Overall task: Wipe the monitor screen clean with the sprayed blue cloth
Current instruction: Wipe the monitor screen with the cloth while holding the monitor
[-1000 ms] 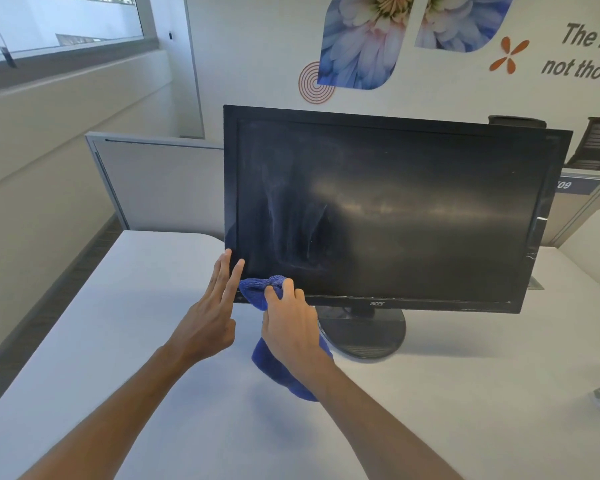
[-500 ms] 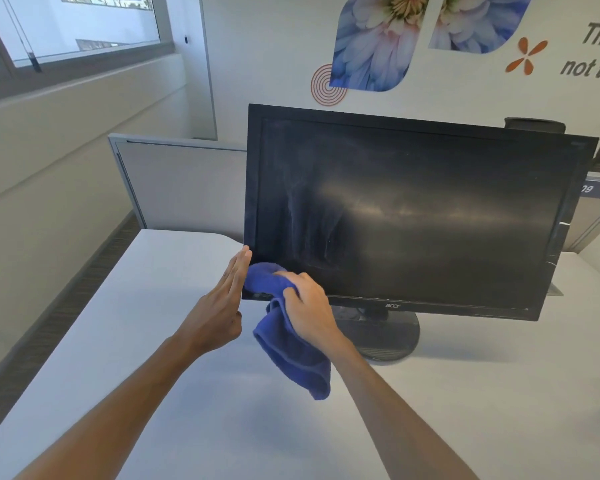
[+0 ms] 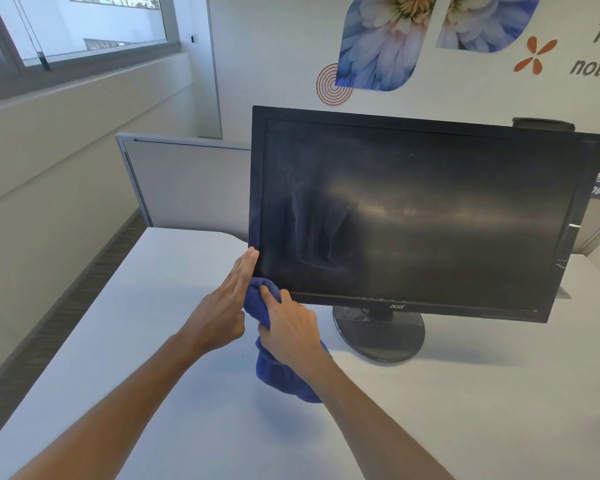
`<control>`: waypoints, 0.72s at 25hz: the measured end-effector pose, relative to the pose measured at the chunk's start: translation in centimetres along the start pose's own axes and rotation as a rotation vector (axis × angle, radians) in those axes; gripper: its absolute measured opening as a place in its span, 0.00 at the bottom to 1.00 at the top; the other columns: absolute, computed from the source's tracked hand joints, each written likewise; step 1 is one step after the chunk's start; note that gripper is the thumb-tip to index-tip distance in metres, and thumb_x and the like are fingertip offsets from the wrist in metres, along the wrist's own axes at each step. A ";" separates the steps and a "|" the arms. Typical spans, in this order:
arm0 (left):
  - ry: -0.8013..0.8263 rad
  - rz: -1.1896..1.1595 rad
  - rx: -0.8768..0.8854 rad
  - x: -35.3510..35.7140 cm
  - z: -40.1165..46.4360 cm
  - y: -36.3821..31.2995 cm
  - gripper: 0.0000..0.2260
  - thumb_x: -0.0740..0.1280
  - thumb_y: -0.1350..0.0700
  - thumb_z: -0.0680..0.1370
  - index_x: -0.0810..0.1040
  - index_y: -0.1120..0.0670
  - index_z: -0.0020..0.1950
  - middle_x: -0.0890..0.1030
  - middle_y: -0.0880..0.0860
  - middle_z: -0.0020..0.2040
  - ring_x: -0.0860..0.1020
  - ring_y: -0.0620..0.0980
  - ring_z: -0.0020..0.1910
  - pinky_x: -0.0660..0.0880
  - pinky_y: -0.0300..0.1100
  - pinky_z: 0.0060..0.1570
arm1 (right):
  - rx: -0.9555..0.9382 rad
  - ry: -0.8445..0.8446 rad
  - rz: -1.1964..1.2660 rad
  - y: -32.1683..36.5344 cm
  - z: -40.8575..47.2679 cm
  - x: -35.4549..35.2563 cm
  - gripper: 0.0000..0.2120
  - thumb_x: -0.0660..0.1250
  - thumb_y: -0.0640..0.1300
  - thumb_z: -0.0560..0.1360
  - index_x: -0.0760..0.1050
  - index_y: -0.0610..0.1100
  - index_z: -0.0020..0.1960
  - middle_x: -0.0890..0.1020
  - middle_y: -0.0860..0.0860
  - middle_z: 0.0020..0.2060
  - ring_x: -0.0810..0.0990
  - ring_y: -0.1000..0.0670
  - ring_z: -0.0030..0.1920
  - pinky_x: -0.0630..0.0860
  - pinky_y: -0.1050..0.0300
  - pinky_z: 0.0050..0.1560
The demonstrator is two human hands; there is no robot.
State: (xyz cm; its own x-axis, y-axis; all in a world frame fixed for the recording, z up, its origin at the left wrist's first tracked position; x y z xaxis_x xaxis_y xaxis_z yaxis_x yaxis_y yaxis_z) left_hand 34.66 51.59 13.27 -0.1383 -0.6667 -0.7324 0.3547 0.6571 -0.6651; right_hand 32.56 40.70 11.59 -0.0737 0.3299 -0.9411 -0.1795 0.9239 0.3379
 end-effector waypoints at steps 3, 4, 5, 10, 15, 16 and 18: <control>-0.013 0.070 0.021 -0.1 -0.1 -0.6 0.43 0.66 0.66 0.76 0.37 0.45 0.76 0.50 0.44 0.78 0.67 0.52 0.71 0.71 0.41 0.61 | -0.024 -0.032 -0.045 0.5 0.3 -0.5 0.27 0.60 0.54 0.80 0.57 0.51 0.76 0.75 0.46 0.63 0.78 0.43 0.56 0.75 0.48 0.57; -0.022 0.098 0.022 -0.2 -0.1 -0.7 0.45 0.66 0.66 0.75 0.36 0.46 0.76 0.47 0.42 0.77 0.67 0.52 0.71 0.71 0.39 0.60 | -0.028 -0.048 -0.044 0.6 0.5 -0.9 0.26 0.60 0.53 0.80 0.58 0.51 0.75 0.77 0.46 0.61 0.79 0.43 0.54 0.76 0.48 0.54; -0.028 0.126 0.023 -0.3 -0.2 -0.9 0.46 0.66 0.66 0.74 0.35 0.46 0.77 0.45 0.41 0.77 0.66 0.52 0.72 0.71 0.36 0.57 | -0.037 -0.061 -0.039 0.7 0.7 -1.3 0.24 0.61 0.53 0.79 0.61 0.51 0.74 0.78 0.46 0.58 0.80 0.43 0.51 0.76 0.49 0.52; -0.054 0.178 0.051 -0.9 -0.6 -2.0 0.49 0.64 0.70 0.71 0.33 0.42 0.76 0.51 0.42 0.78 0.72 0.53 0.67 0.72 0.29 0.43 | -0.020 0.062 0.152 -0.6 2.2 -3.5 0.07 0.60 0.49 0.78 0.73 0.56 0.55 0.80 0.52 0.44 0.81 0.46 0.44 0.79 0.46 0.49; -0.085 0.270 0.113 -1.3 -1.1 -3.4 0.50 0.61 0.71 0.68 0.32 0.44 0.76 0.37 0.39 0.77 0.65 0.53 0.73 0.74 0.33 0.35 | 0.157 -0.293 0.426 -6.4 0.5 -9.2 0.14 0.60 0.50 0.75 0.74 0.56 0.60 0.80 0.57 0.44 0.80 0.52 0.45 0.76 0.55 0.46; -0.075 0.272 0.105 -1.2 -1.2 -3.3 0.50 0.61 0.71 0.68 0.31 0.43 0.75 0.37 0.38 0.77 0.64 0.53 0.74 0.76 0.35 0.35 | 0.153 -0.320 0.465 -6.7 0.2 -9.7 0.16 0.60 0.50 0.75 0.74 0.58 0.62 0.82 0.57 0.46 0.81 0.53 0.45 0.76 0.57 0.45; -0.073 0.256 0.066 -1.2 -1.1 -2.8 0.50 0.62 0.70 0.70 0.31 0.42 0.75 0.40 0.41 0.78 0.76 0.55 0.62 0.74 0.32 0.31 | 0.059 -0.228 0.351 -5.1 0.2 -9.3 0.18 0.59 0.49 0.76 0.72 0.59 0.64 0.83 0.55 0.49 0.81 0.51 0.47 0.76 0.56 0.46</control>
State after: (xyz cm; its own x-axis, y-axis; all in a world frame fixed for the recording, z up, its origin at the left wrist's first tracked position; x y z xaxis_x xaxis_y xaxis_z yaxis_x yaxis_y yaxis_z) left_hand 32.78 50.93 15.81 0.0295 -0.5068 -0.8616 0.4293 0.7848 -0.4469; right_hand 34.37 33.00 18.65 0.0999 0.6547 -0.7493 -0.1256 0.7553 0.6432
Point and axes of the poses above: each hand's wrist, its own z-axis towards the middle knuckle, its own x-axis out of the palm, y = z × x, the point moved 10 cm from there along z, towards the middle knuckle
